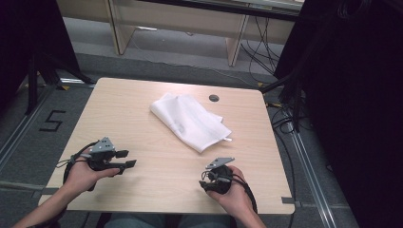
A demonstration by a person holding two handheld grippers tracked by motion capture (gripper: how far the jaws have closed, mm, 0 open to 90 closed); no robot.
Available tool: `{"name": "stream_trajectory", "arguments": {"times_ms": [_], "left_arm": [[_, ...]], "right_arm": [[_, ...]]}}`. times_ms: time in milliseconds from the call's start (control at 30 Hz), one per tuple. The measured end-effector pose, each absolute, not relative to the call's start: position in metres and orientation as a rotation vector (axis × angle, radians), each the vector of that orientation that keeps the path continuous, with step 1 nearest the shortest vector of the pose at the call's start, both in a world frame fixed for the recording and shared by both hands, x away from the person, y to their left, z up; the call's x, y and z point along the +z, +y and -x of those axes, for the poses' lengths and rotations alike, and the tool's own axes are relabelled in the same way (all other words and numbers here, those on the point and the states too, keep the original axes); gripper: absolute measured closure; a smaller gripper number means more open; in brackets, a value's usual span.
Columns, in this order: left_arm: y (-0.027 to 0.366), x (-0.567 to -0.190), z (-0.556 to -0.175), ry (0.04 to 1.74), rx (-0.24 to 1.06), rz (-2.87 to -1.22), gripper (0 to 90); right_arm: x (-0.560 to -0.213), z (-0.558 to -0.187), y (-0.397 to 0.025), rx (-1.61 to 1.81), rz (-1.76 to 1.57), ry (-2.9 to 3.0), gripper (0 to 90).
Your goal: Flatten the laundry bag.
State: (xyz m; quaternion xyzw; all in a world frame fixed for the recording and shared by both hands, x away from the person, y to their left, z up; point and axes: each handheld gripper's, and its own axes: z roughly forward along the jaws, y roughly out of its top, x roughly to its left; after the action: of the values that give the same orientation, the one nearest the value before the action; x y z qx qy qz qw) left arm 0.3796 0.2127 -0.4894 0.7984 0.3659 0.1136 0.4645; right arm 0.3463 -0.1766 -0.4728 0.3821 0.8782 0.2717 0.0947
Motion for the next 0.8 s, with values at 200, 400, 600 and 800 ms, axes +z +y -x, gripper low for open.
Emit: {"name": "stream_trajectory", "arguments": {"times_ms": [200, 400, 600, 800], "left_arm": [[0.21, -0.491, -0.381, 0.877, 0.303, -1.964, 44.7], [0.209, -0.489, -0.379, 0.86, 0.285, -1.974, 44.2], [0.211, -0.487, -0.375, 0.857, 0.281, -1.978, 44.0], [0.211, -0.488, -0.377, 0.842, 0.293, -1.981, 43.9]], "right_arm": [[-0.474, -0.348, -0.18, 0.837, -1.161, 2.574, 59.0], [-0.473, -0.358, -0.179, 0.837, -1.154, 2.555, 60.2], [-0.464, -0.375, -0.168, 0.769, -1.125, 2.534, 70.9], [-0.455, -0.404, -0.156, 0.744, -1.112, 2.505, 87.9]]}}
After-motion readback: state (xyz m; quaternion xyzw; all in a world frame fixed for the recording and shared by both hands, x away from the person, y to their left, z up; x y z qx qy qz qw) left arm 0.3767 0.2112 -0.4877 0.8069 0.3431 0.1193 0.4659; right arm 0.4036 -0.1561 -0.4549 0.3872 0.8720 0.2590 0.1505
